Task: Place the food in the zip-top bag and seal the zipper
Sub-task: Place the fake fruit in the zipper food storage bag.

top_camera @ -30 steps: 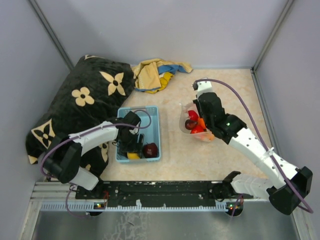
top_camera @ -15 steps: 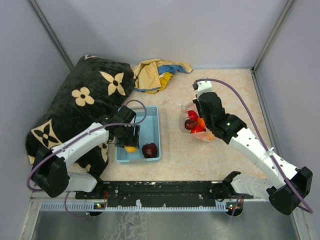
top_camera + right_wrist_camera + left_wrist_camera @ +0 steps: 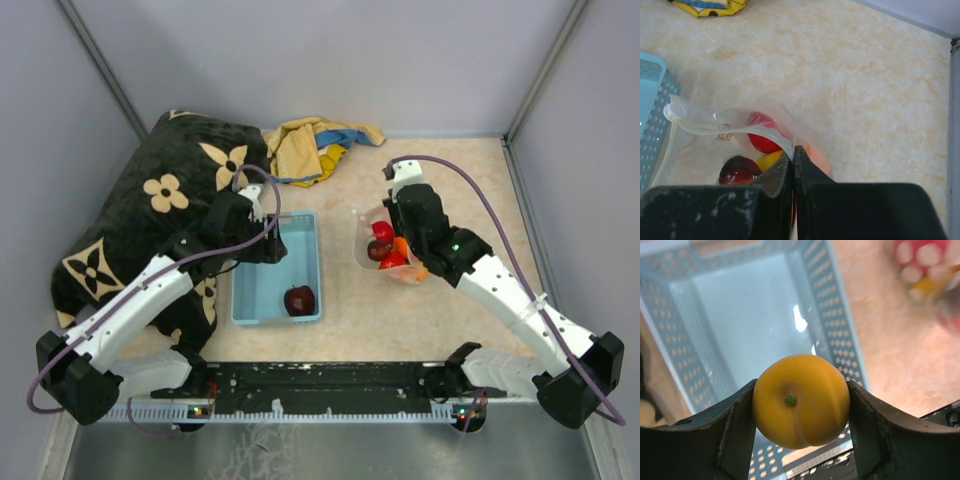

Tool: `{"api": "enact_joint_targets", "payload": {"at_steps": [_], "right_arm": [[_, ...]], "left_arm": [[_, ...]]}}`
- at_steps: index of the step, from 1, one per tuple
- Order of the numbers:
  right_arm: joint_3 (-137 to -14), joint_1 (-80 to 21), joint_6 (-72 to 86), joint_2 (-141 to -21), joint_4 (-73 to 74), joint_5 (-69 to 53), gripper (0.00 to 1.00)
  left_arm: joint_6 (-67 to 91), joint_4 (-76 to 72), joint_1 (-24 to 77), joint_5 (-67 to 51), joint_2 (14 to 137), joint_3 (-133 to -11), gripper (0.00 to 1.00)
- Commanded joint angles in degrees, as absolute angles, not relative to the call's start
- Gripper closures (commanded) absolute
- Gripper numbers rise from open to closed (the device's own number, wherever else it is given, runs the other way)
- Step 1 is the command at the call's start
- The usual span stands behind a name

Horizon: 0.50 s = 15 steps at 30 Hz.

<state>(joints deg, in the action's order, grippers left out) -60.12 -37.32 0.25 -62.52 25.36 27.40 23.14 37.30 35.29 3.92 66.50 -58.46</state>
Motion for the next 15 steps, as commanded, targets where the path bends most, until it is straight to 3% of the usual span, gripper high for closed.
{"api": "enact_joint_targets", "payload": {"at_steps": [1,15], "right_arm": [[-64.44,-37.05,1.87,-63.30,24.36,25.53,1.00],[-67.16,-37.05,4.42,-63.47,26.18,21.52,1.00]], "left_arm": [[19.85,23.71,36.69,0.53,63.31,-58.84,0.46],[8.50,-12.50,45.67,-7.55,66.29,-54.42,0.53]]}}
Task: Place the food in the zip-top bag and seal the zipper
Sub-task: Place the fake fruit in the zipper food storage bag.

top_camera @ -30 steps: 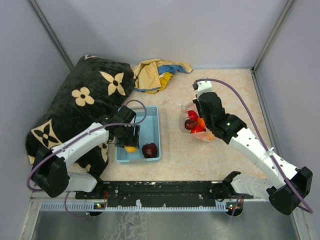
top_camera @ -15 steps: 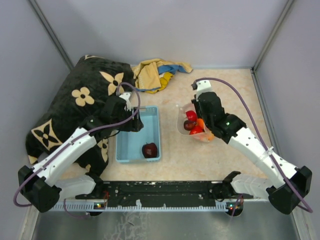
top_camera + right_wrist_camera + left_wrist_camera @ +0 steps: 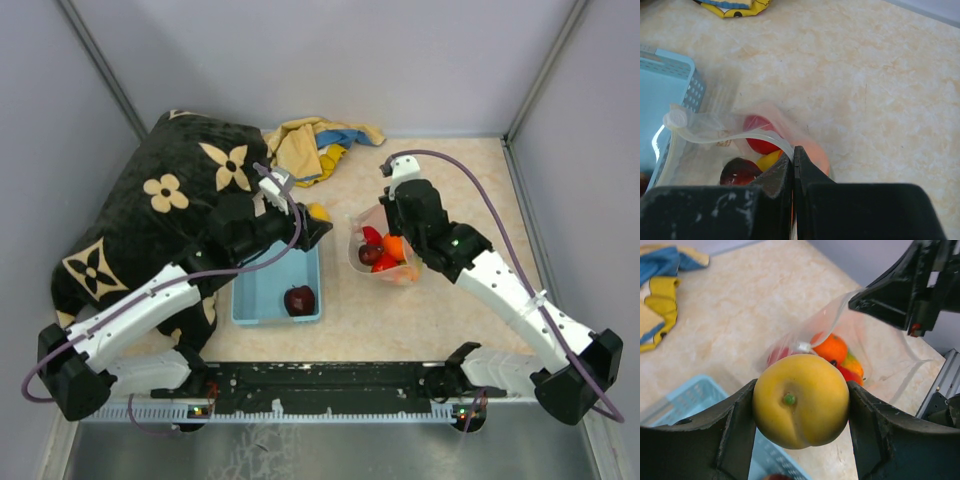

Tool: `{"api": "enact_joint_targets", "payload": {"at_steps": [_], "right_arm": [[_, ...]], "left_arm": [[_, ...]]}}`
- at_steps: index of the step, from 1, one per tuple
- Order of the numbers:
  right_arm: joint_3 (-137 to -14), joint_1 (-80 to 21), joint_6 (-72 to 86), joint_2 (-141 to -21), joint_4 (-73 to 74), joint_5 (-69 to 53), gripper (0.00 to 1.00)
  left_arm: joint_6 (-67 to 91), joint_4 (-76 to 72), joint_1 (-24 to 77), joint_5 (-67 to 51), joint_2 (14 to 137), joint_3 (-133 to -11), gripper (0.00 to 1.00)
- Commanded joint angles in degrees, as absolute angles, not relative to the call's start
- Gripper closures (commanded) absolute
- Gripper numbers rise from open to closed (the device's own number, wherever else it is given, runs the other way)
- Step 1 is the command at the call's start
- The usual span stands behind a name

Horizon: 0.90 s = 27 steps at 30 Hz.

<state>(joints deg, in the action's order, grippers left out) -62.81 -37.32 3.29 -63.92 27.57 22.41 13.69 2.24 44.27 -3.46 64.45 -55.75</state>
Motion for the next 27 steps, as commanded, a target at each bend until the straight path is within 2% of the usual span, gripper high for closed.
{"api": "enact_joint_targets", "payload": {"at_steps": [1,10,15,19,27], "right_arm": [[-67.29,-36.96,4.52,-63.51,26.23,21.17,1.00],[-68.86,-37.04,6.15,-64.94,28.19,18.29,1.00],[-69.14,-37.05,7.10,-65.63,28.18,16.38,1.00],[-69.43,-37.06,7.67,-65.96,28.34,15.83,1.00],[-68.80,-37.03,8.35,-64.45,28.92,15.54,1.00]], "left_arm": [[7.45,-14.26,46.08,-8.27,66.90,-54.14,0.53],[-2.74,-28.83,49.71,-15.39,70.26,-50.29,0.54],[-15.49,-39.64,51.16,-22.22,71.60,-44.22,0.55],[-25.48,-38.01,51.49,-26.37,74.75,-45.60,0.55],[-31.77,-31.19,51.49,-25.74,80.45,-51.94,0.56]]}}
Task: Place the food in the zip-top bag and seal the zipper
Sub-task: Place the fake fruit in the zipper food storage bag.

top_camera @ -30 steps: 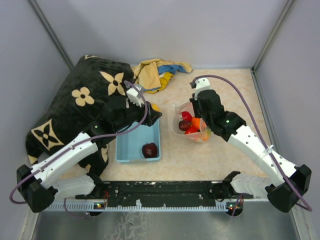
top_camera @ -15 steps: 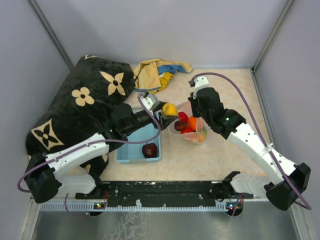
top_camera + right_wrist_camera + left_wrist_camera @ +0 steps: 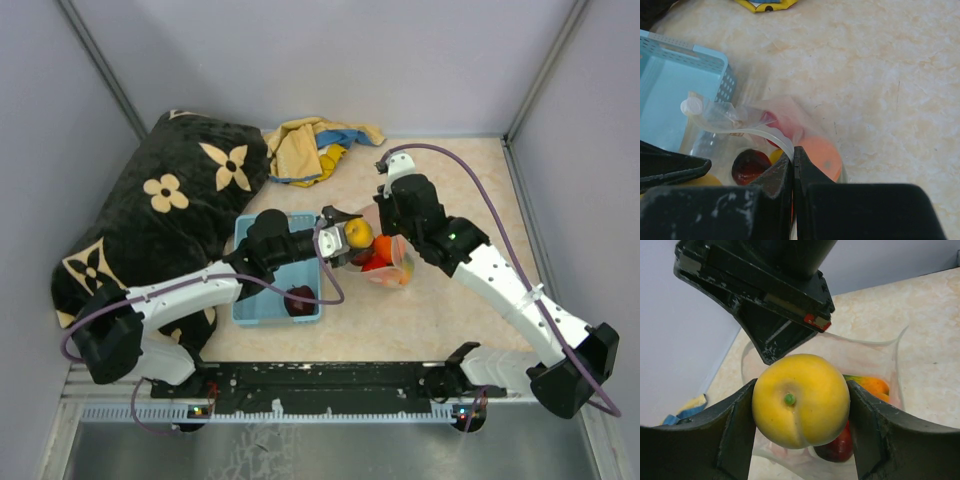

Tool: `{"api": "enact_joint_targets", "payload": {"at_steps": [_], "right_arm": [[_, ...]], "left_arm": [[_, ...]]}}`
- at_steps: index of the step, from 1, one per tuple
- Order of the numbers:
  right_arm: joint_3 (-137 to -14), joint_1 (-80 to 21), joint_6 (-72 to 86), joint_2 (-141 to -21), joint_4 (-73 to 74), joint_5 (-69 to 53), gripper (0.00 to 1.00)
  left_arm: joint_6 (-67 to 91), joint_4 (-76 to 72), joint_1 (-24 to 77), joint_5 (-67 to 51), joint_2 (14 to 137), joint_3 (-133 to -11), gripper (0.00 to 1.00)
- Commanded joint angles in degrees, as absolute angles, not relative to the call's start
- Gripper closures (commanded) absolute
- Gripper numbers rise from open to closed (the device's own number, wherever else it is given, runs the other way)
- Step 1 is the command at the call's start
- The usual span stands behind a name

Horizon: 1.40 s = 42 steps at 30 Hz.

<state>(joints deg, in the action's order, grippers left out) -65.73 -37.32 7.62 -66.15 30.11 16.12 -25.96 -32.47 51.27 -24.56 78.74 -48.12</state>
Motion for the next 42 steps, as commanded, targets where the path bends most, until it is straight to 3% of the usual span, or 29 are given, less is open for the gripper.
{"api": "enact_joint_targets", "payload": {"at_steps": [1,12,21,36,42], "right_arm": [[-68.94,-37.01,8.35,-64.42,29.18,15.36,1.00],[-70.31,-37.02,8.26,-64.23,29.93,13.81,1.00],[-70.24,-37.06,7.87,-63.73,30.82,11.25,1.00],[-69.17,-37.06,7.83,-62.81,30.61,10.59,1.00],[-68.84,-37.01,7.92,-62.84,30.24,10.80,1.00]], "left_arm": [[-32.36,-30.79,51.46,-25.64,81.07,-52.43,0.56],[-37.18,-25.28,52.96,-24.84,86.67,-57.32,0.55],[-35.91,-26.47,52.93,-12.36,89.56,-59.02,0.49],[-32.80,-27.24,53.16,-9.26,90.73,-60.56,0.17],[-30.06,-26.38,53.15,-9.04,89.31,-60.39,0.11]]}}
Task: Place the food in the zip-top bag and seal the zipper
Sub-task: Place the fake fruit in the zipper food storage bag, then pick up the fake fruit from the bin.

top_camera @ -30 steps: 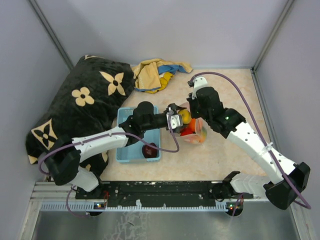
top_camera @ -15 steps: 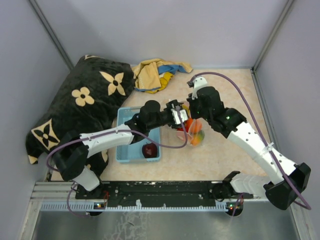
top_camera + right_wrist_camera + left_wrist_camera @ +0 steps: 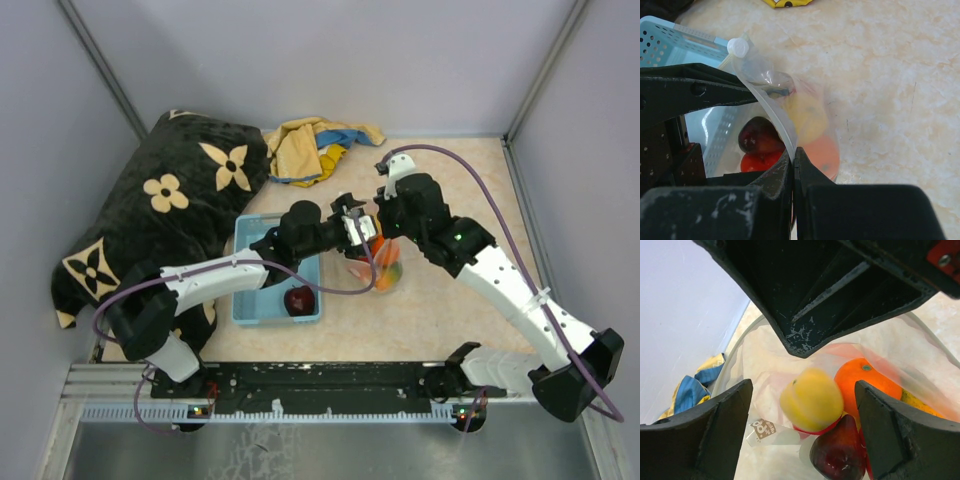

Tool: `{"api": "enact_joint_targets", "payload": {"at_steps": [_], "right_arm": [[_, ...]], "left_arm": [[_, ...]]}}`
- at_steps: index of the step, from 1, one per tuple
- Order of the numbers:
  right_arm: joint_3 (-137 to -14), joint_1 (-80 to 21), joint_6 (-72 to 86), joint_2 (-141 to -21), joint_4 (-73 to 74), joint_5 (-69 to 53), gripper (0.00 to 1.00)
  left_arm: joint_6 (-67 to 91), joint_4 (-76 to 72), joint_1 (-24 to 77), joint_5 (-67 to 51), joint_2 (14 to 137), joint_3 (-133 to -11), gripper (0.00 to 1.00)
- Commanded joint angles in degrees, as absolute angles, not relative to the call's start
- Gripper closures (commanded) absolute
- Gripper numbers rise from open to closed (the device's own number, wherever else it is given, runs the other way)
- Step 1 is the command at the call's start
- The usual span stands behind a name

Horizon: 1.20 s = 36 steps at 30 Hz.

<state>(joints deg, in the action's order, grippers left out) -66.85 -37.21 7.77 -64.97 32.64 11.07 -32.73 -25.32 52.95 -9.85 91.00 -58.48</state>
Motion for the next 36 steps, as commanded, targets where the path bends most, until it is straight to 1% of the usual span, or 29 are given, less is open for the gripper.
{"api": "enact_joint_targets", "payload": {"at_steps": [1,7,12,22,28,36], "right_arm": [[-68.74,-37.04,7.98,-62.84,30.17,10.74,1.00],[-68.00,-37.01,8.17,-62.73,29.91,11.35,1.00],[-67.34,-37.00,7.85,-62.36,29.47,13.20,1.00],[-66.23,-37.02,6.40,-61.48,29.01,21.41,1.00],[-65.70,-37.05,6.33,-61.18,28.92,23.47,1.00],[-65.08,-37.05,5.54,-60.61,28.50,24.82,1.00]], "left_arm": [[-29.47,-26.06,53.10,-8.75,89.03,-60.32,0.11],[-24.08,-20.16,53.11,-7.49,84.78,-61.88,0.09],[-15.57,-7.19,53.10,-3.46,79.93,-65.03,0.07],[-3.55,12.18,53.10,-0.91,68.51,-64.71,0.07],[6.41,25.91,52.99,4.56,65.94,-64.78,0.07],[16.69,37.10,51.13,2.33,65.60,-61.18,0.07]]}}
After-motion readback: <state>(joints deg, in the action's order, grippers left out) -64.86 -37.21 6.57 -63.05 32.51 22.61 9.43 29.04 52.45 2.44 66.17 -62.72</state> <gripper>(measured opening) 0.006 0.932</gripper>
